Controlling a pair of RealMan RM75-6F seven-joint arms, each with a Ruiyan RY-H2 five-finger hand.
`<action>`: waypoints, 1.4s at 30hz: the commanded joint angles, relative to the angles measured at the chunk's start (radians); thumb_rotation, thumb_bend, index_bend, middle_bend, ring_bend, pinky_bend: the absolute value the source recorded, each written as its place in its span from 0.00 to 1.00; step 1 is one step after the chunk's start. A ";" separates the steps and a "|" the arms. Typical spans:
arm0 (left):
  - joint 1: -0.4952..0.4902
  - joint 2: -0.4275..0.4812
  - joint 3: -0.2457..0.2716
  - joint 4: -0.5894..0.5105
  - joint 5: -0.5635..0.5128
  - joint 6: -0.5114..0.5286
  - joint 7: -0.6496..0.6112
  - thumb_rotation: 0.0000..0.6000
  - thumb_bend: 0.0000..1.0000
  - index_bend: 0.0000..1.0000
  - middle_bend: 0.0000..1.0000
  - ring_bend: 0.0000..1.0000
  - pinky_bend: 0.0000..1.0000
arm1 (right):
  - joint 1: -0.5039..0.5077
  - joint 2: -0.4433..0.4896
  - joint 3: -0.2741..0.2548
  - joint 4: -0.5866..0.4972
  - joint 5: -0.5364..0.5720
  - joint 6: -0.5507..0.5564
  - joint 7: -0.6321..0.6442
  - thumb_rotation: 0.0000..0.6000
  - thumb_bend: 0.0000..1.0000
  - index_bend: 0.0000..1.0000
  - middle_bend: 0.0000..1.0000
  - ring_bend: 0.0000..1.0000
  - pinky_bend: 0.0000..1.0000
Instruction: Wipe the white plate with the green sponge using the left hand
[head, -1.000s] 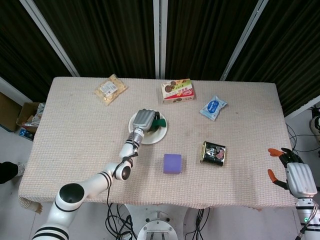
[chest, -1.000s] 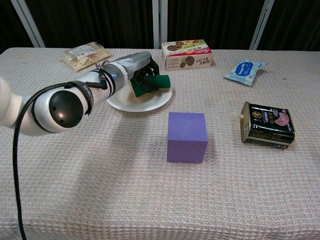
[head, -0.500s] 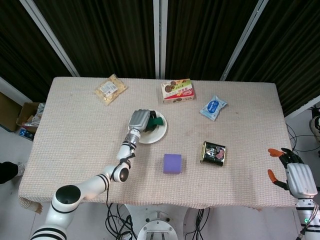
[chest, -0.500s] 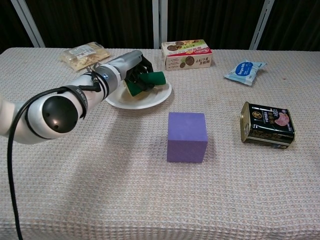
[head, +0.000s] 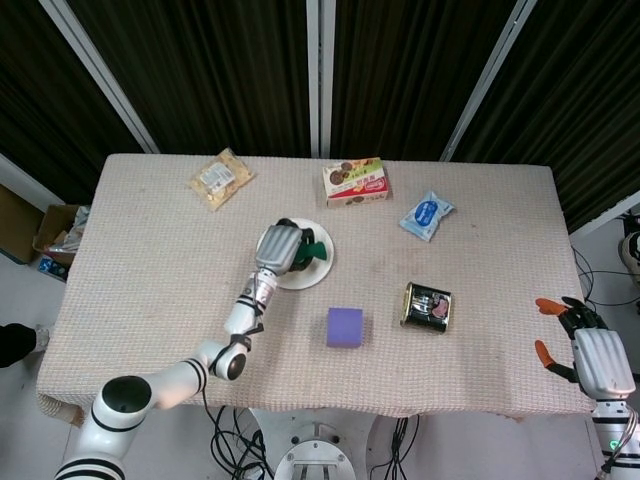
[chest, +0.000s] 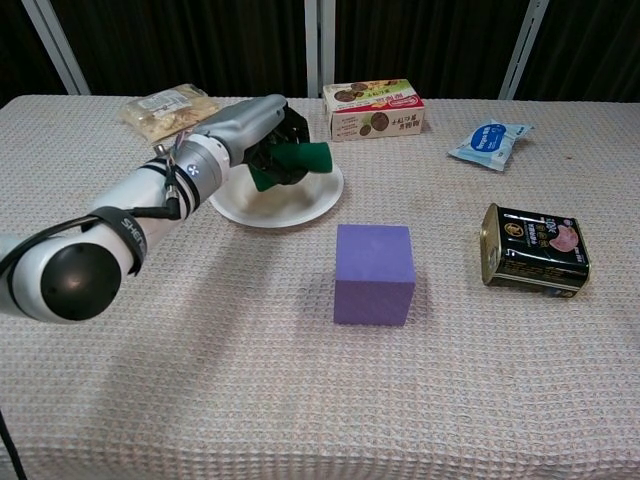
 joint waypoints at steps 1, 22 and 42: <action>-0.003 -0.054 0.013 0.080 0.033 0.026 -0.037 1.00 0.37 0.55 0.58 0.37 0.21 | -0.001 0.000 0.000 0.000 0.000 0.001 0.000 1.00 0.26 0.25 0.30 0.16 0.24; -0.076 -0.144 -0.117 0.239 -0.024 -0.018 -0.218 1.00 0.37 0.56 0.59 0.37 0.20 | -0.018 0.007 -0.002 -0.005 0.005 0.019 -0.004 1.00 0.26 0.25 0.30 0.16 0.24; 0.030 0.029 -0.089 0.117 -0.023 0.021 -0.076 1.00 0.36 0.54 0.57 0.37 0.20 | -0.018 0.001 -0.005 0.003 -0.021 0.030 0.011 1.00 0.26 0.25 0.30 0.16 0.24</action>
